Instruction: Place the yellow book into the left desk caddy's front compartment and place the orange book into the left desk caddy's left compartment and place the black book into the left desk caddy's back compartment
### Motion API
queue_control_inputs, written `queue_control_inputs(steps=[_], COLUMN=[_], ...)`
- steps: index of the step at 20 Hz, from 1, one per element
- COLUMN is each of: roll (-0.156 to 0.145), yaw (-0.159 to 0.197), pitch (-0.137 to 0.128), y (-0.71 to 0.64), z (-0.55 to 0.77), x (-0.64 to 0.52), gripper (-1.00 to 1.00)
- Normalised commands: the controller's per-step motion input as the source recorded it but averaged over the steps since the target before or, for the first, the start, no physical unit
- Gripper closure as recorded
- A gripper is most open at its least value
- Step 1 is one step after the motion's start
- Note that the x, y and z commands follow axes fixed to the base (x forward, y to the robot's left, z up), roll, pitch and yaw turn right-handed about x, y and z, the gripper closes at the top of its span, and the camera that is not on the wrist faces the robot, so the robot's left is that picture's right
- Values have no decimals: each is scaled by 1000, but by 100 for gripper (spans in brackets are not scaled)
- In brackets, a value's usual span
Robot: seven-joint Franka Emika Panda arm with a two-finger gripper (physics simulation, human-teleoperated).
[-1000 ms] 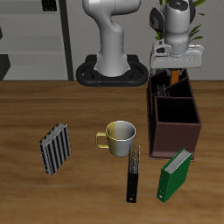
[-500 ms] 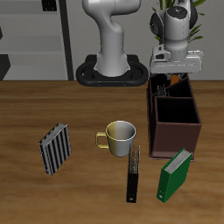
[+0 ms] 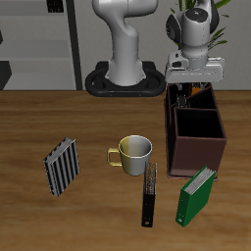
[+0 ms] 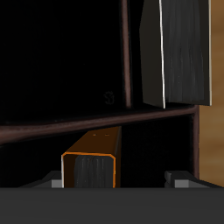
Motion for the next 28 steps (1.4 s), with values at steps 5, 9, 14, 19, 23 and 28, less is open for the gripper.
queue_control_inputs(steps=[5, 9, 14, 19, 23, 28], roll=[-10, -64, -70, -61, -97, -14], yaw=[21, 11, -1, 1, -17, 17], pitch=[-62, -57, -30, -3, 12, 18], y=[3, -189, -228, -289, -503, -231], z=[271, 539, 373, 259, 340, 181], x=[-22, 97, 245, 330, 480, 392], gripper=[-100, -100, -100, -100, -100, -100])
